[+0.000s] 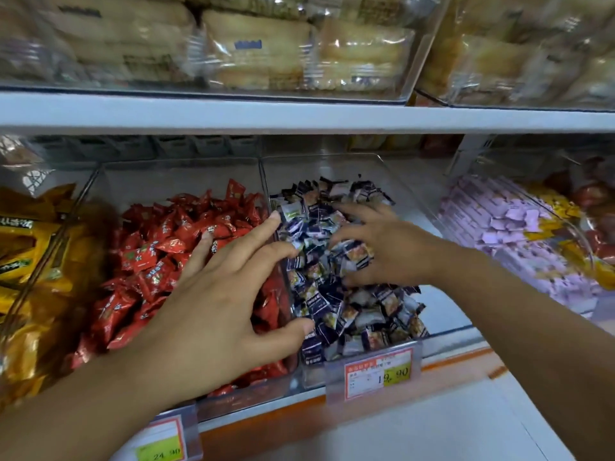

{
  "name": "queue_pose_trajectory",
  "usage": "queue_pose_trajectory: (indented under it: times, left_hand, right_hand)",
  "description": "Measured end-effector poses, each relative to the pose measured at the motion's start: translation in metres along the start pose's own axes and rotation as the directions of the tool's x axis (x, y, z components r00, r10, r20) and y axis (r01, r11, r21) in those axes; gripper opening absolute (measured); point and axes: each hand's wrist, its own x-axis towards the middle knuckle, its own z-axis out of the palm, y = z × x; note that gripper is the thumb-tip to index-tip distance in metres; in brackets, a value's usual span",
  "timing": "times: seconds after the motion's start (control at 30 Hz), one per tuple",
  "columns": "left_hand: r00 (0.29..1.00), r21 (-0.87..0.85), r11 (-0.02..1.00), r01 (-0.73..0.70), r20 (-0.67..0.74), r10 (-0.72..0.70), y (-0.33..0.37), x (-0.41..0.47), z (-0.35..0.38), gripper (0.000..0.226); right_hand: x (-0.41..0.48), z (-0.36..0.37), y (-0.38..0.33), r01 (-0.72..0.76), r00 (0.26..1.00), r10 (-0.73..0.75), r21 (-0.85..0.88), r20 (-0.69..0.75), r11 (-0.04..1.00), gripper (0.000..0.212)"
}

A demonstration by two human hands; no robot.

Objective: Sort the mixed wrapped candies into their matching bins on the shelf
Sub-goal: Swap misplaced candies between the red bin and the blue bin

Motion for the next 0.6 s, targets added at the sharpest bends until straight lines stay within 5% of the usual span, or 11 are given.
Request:
queue_pose_trajectory:
  times: [0.13,0.33,0.47,0.6]
  left_hand:
    - [0.999,0.045,0.999,-0.007,-0.038,0.009,-0.002,-0.001,0.004,0.087]
    - [0.994,0.061,0.996,-0.062,-0.091,0.068,-0.003,-0.001,0.012,0.076]
    - [0.991,0.055,0.995,-0.081,-0.106,0.086,-0.005,-0.002,0.016,0.076]
    - [0.990,0.042,0.996,-0.083,-0.110,0.087,-0.007,-0.002,0.017,0.073]
  right_hand:
    - [-0.030,-0.026,-0.001,0.056,0.992,-0.062,0.062,0.106,0.996,0.063]
    - [-0.024,0.004,-0.027,0.399,0.871,-0.245,-0.323,0.425,0.858,0.062]
    - [0.011,0.012,-0.020,0.397,0.898,-0.238,-0.443,0.371,0.804,0.063]
    - [0.020,0.001,-0.007,0.252,0.961,-0.172,-0.430,0.218,0.867,0.045]
